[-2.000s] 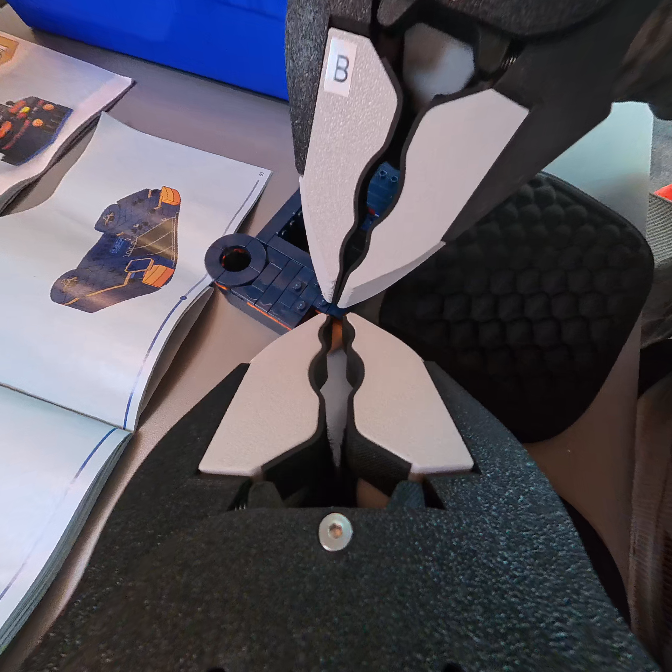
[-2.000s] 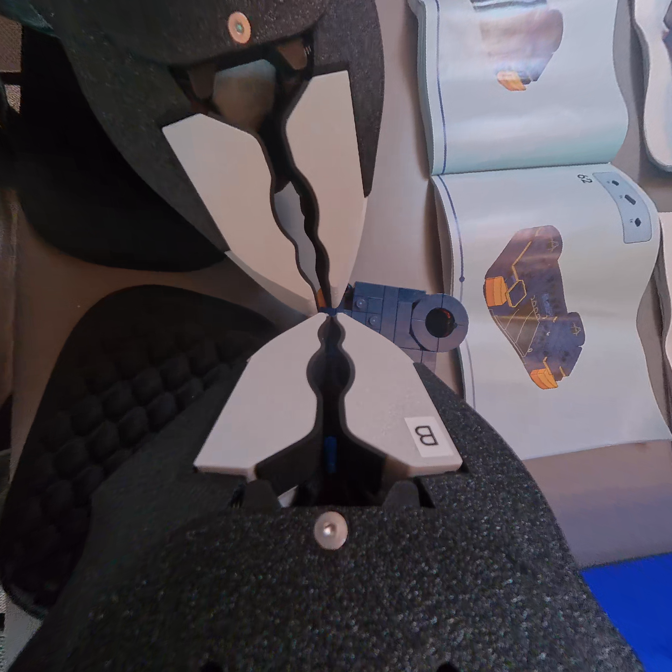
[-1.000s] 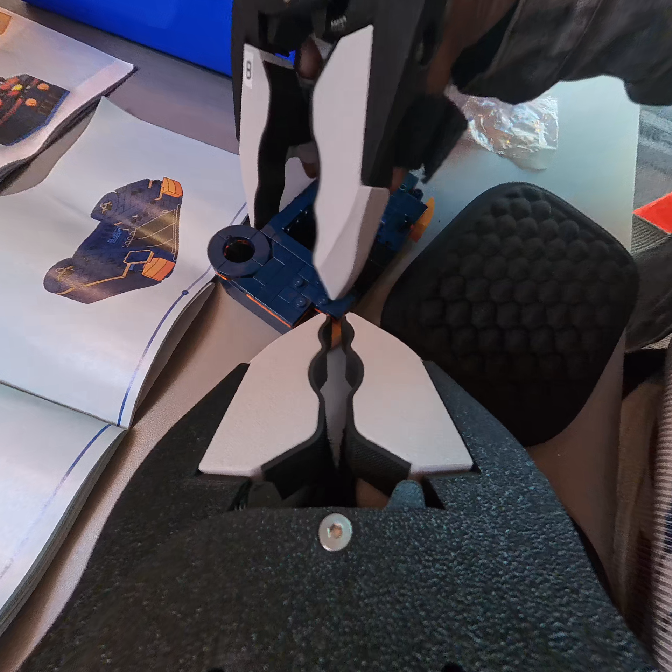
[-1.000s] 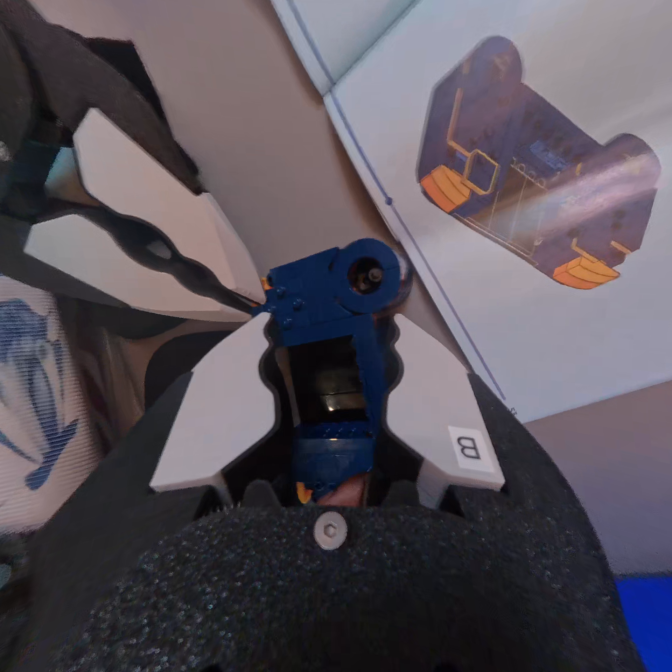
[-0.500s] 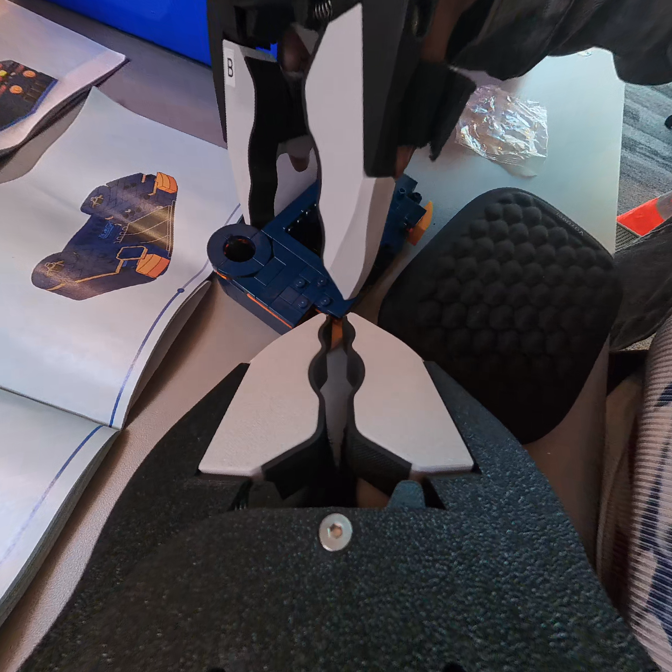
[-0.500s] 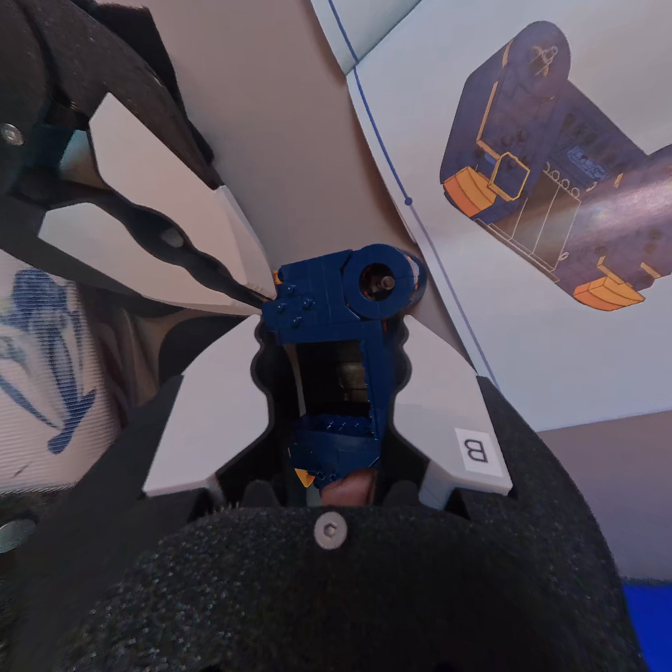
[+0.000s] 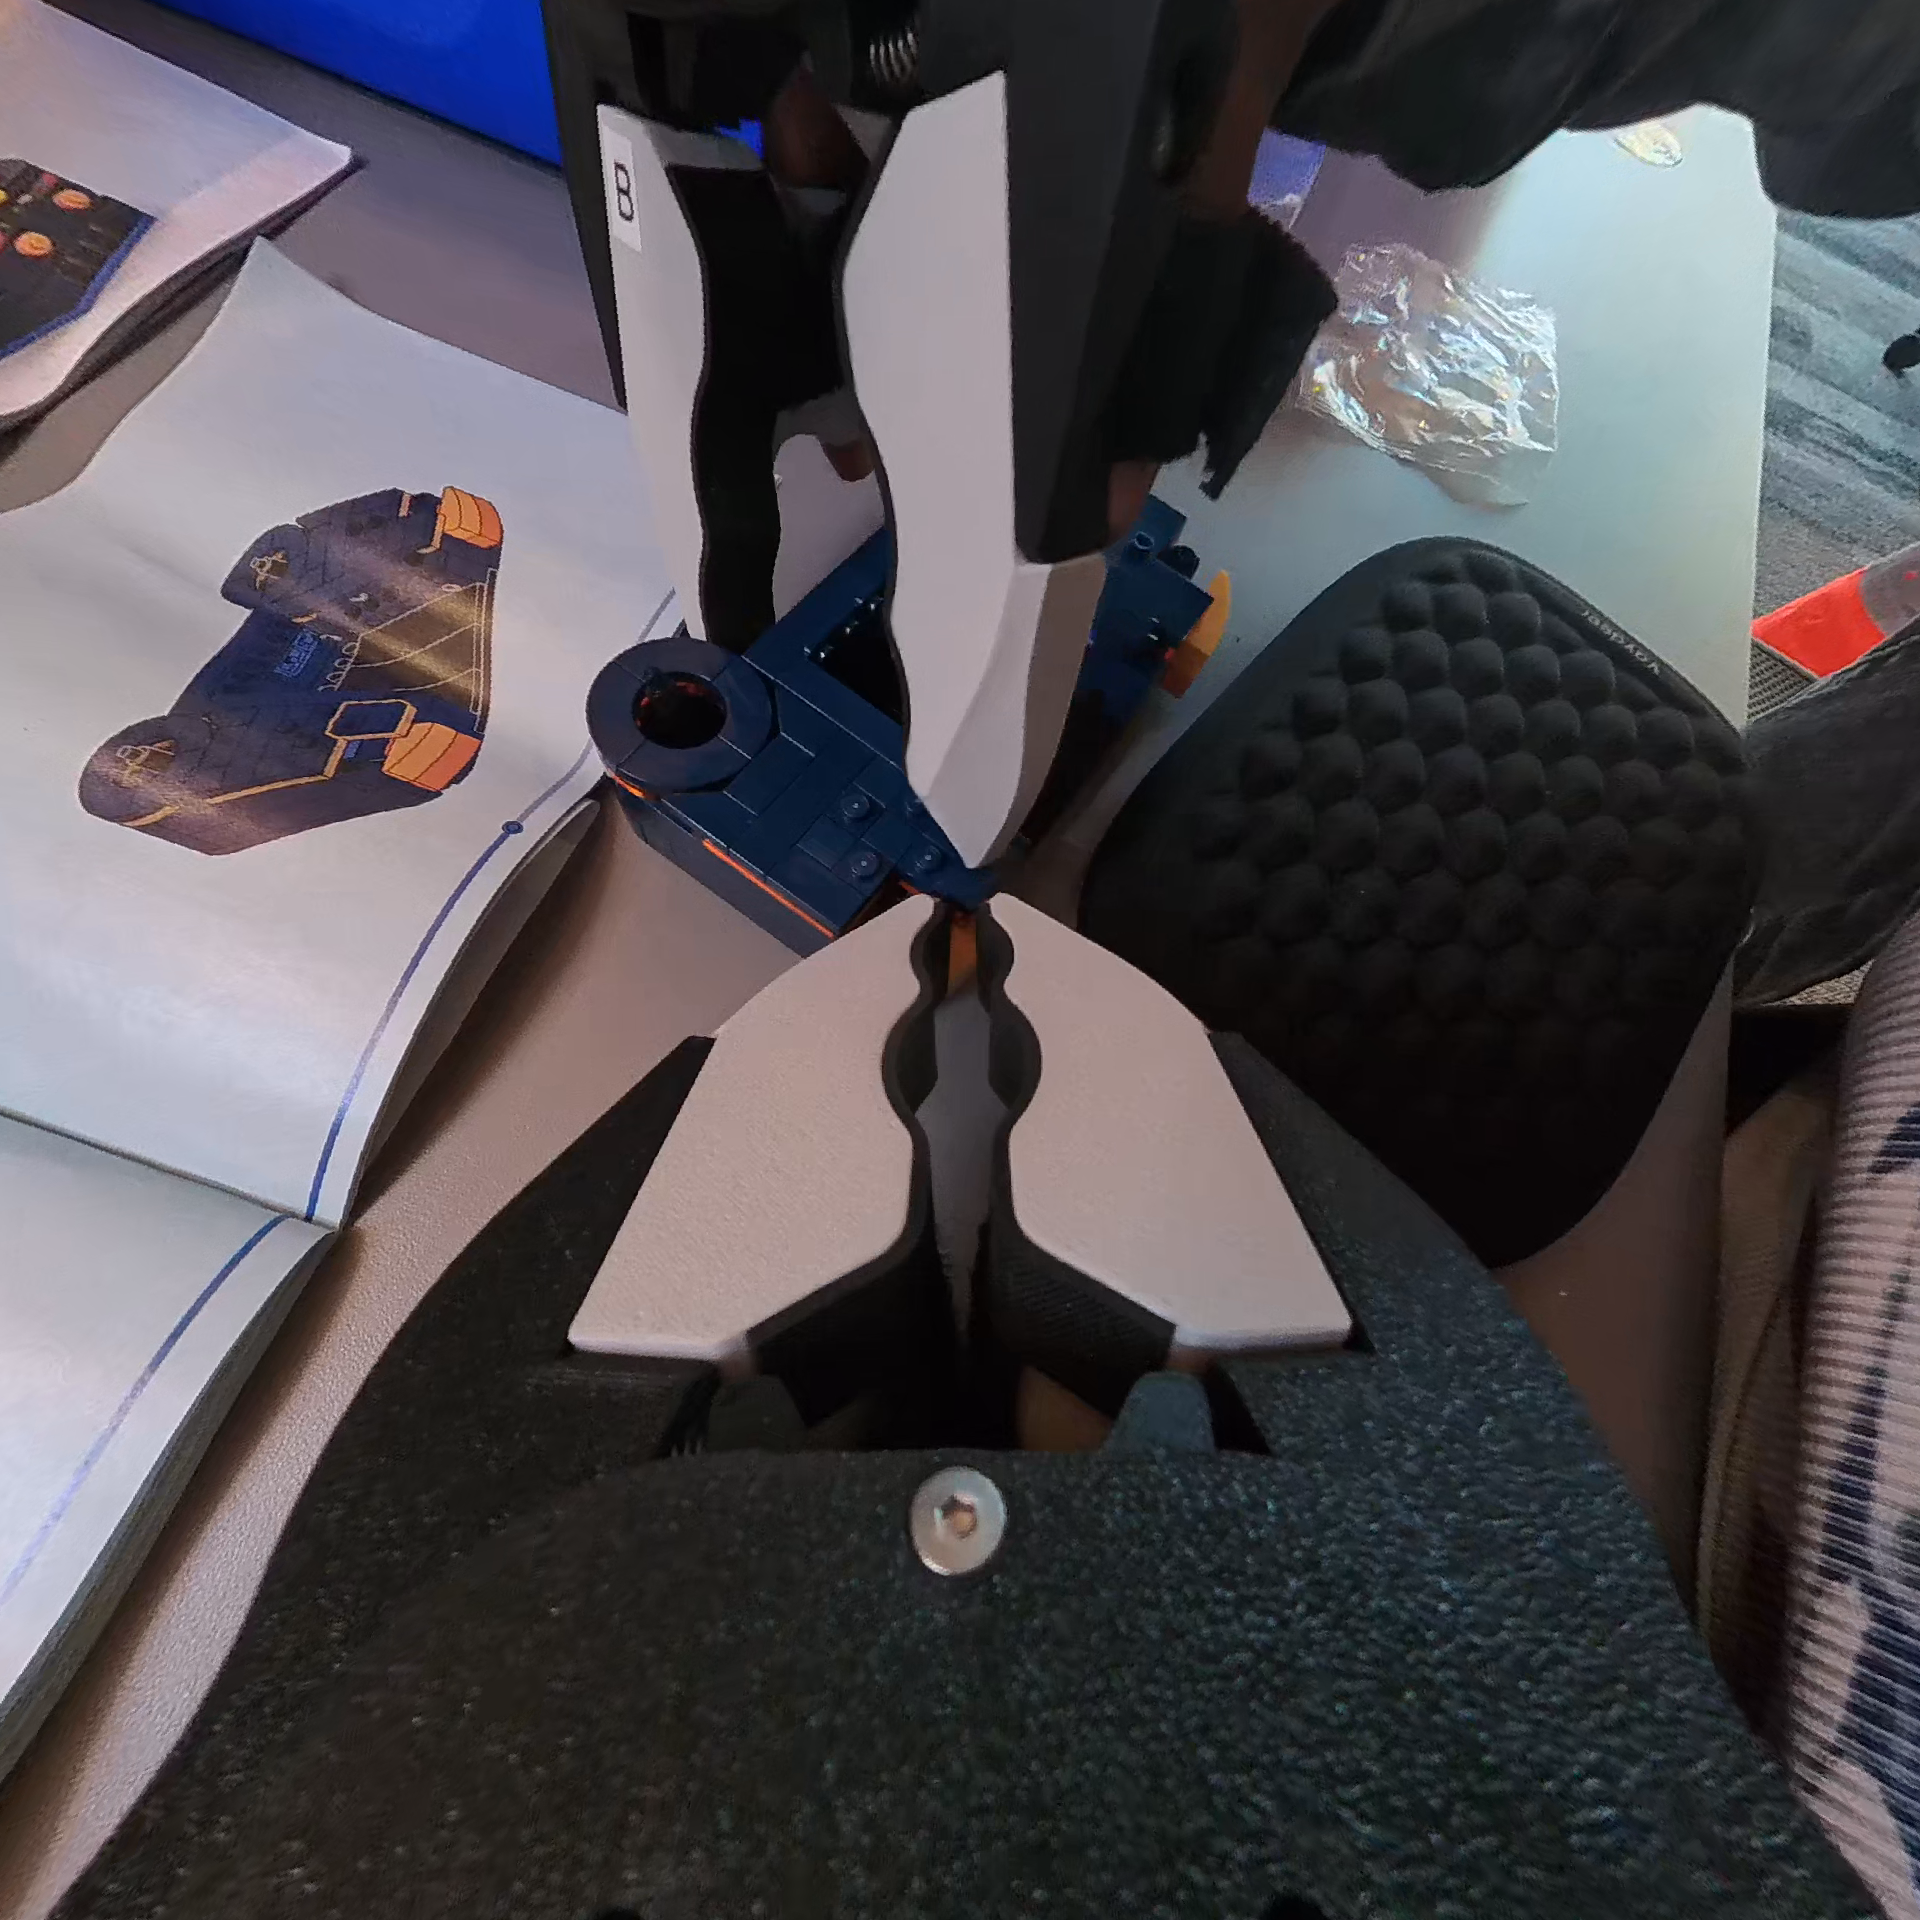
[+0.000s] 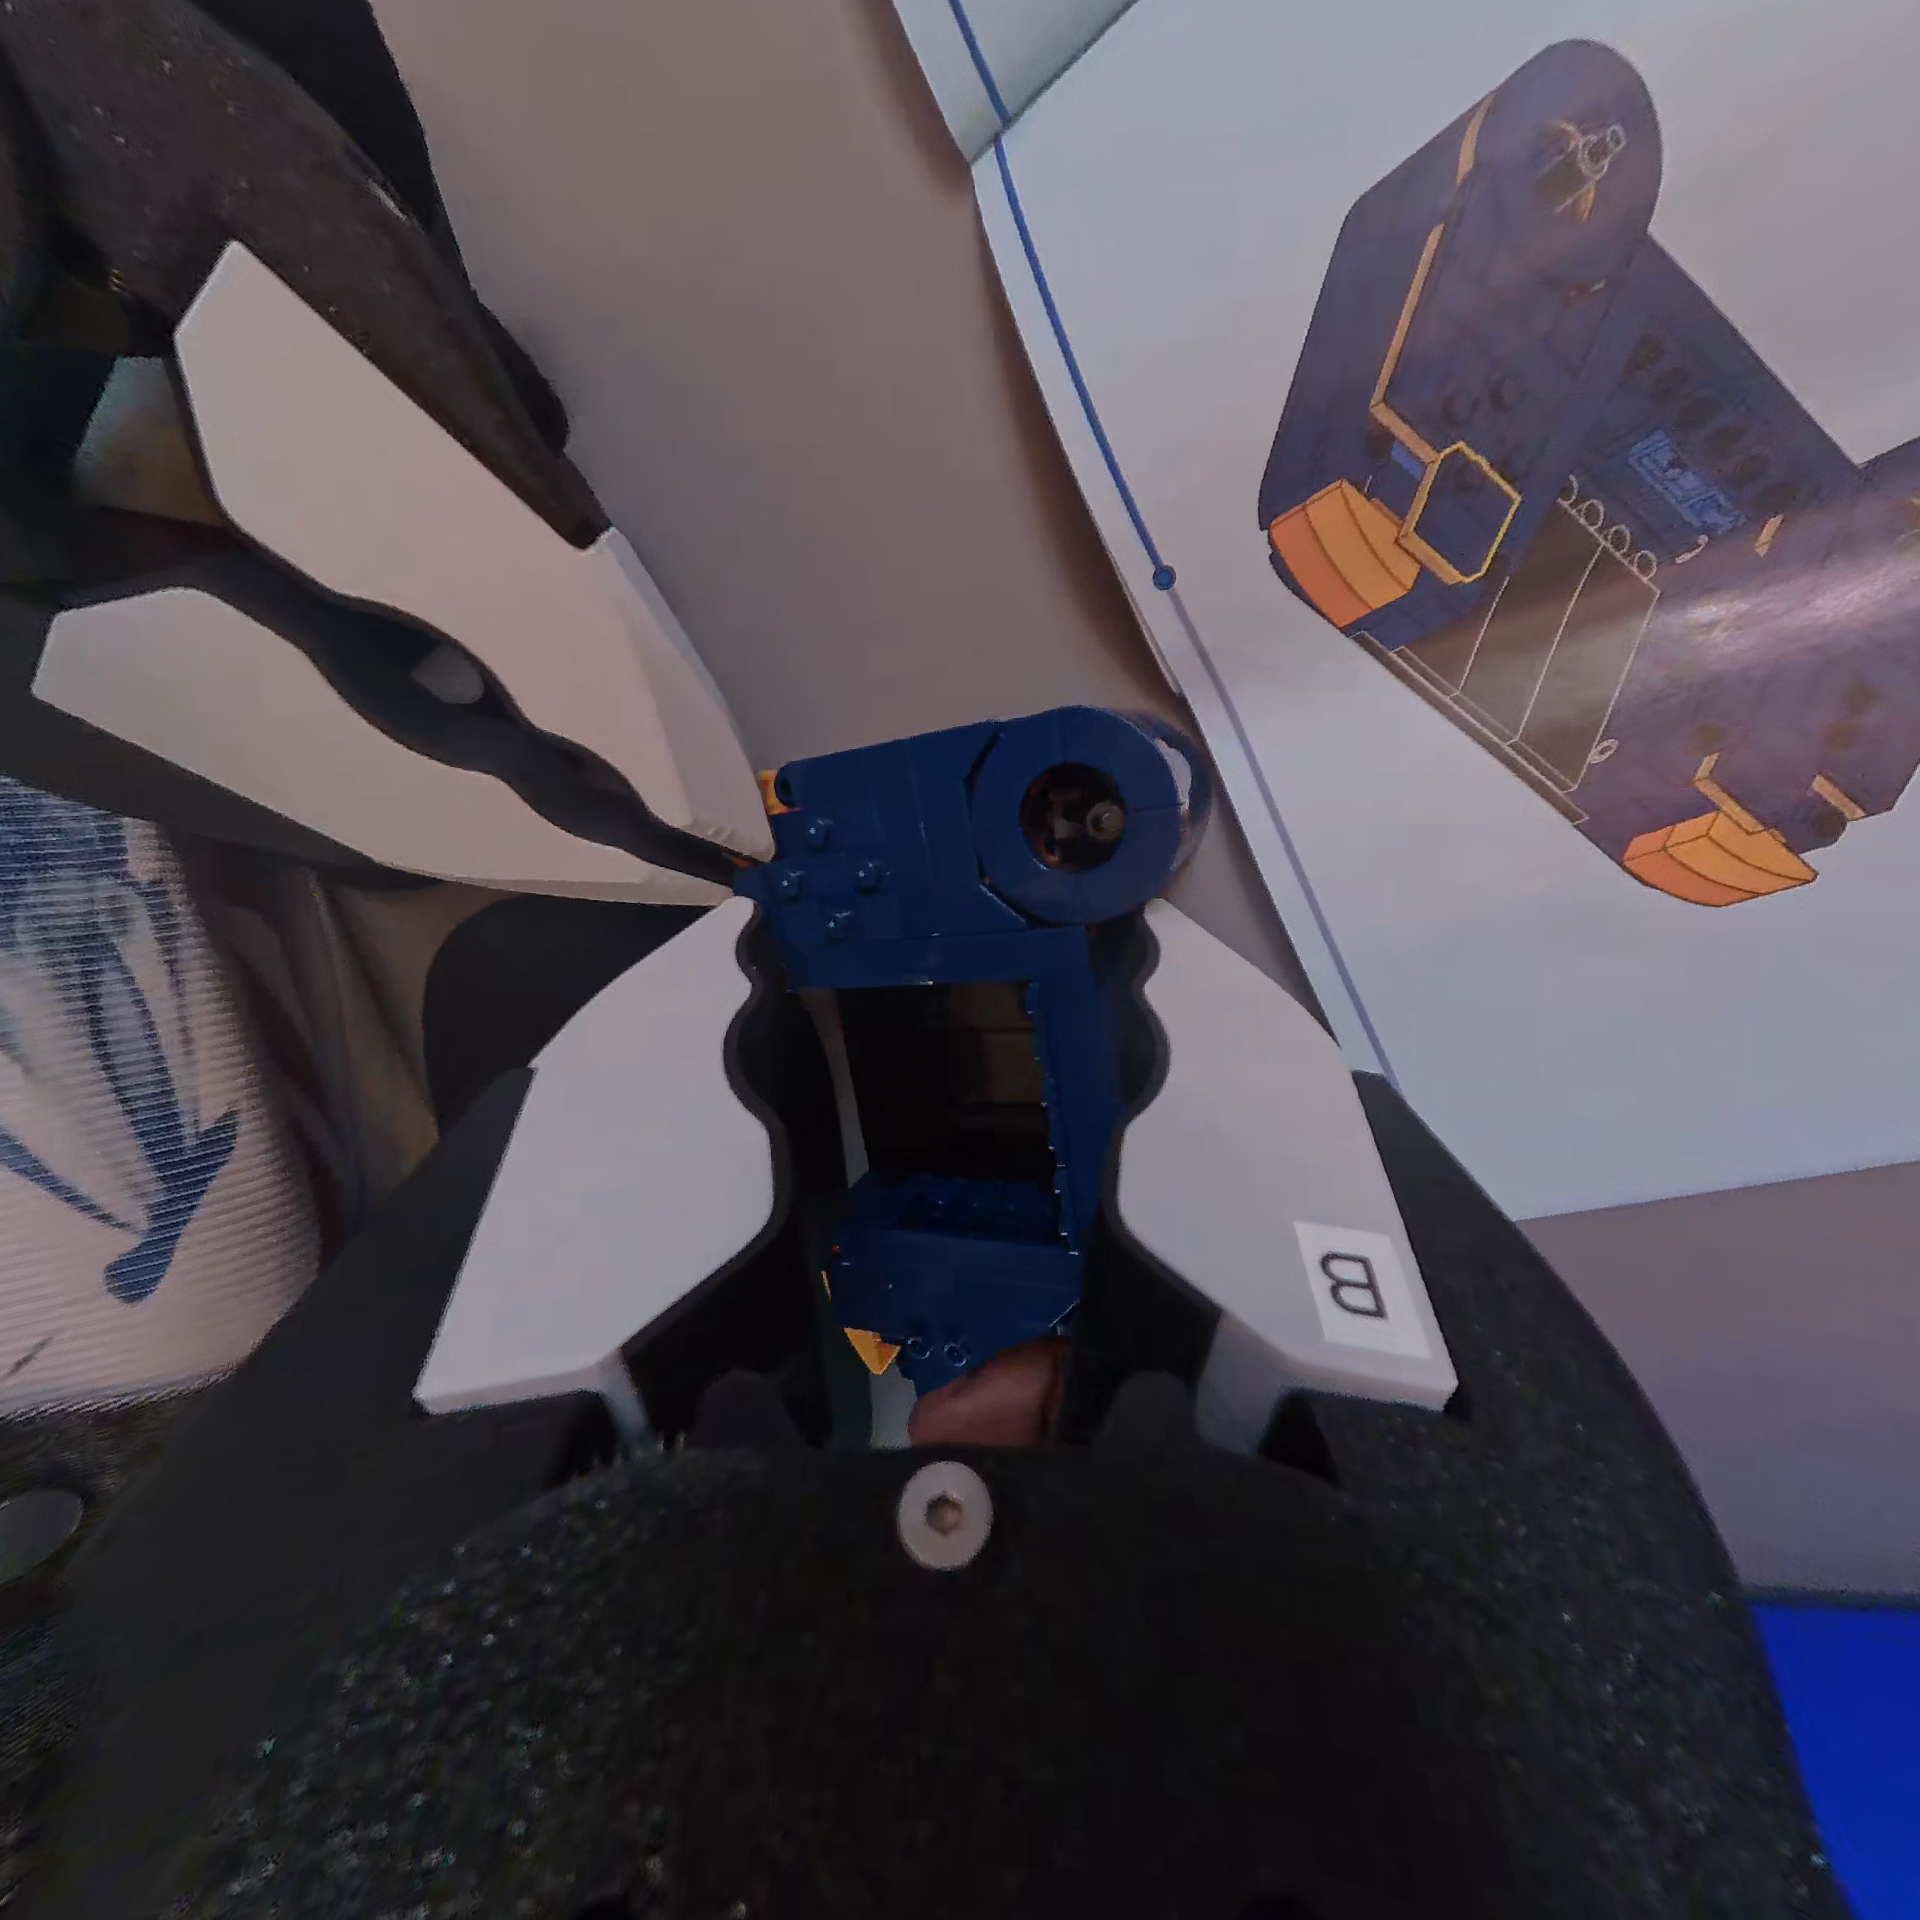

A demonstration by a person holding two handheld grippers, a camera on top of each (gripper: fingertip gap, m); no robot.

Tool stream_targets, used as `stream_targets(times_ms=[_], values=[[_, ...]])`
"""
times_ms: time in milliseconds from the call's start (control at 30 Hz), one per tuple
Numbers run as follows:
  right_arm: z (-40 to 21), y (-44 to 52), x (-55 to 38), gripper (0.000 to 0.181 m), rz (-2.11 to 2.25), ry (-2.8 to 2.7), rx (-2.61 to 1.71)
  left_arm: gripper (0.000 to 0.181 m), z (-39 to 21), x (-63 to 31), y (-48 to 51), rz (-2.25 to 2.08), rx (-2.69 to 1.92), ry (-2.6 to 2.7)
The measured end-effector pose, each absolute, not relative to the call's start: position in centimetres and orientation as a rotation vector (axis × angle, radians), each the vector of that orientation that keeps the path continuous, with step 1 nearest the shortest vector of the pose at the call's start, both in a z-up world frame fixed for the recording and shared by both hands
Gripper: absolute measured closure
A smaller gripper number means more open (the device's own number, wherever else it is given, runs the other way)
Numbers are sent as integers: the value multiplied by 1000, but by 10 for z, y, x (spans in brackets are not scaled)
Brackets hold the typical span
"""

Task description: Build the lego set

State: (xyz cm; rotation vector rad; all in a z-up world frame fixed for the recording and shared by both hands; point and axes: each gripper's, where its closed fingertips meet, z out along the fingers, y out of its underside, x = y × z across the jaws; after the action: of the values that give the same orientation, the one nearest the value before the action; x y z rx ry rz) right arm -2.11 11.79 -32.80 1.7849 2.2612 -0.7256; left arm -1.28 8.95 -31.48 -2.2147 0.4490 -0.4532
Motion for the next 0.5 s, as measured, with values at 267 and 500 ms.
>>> stream_targets(times_ms=[267,500], values=[[-329,117,-21,115,-655,2265,1790,177,-315,-13,89,-468,-2215,443],[-329,118,-21,116,-635,2244,1795,177,-315,-13,89,-488,-2215,436]])
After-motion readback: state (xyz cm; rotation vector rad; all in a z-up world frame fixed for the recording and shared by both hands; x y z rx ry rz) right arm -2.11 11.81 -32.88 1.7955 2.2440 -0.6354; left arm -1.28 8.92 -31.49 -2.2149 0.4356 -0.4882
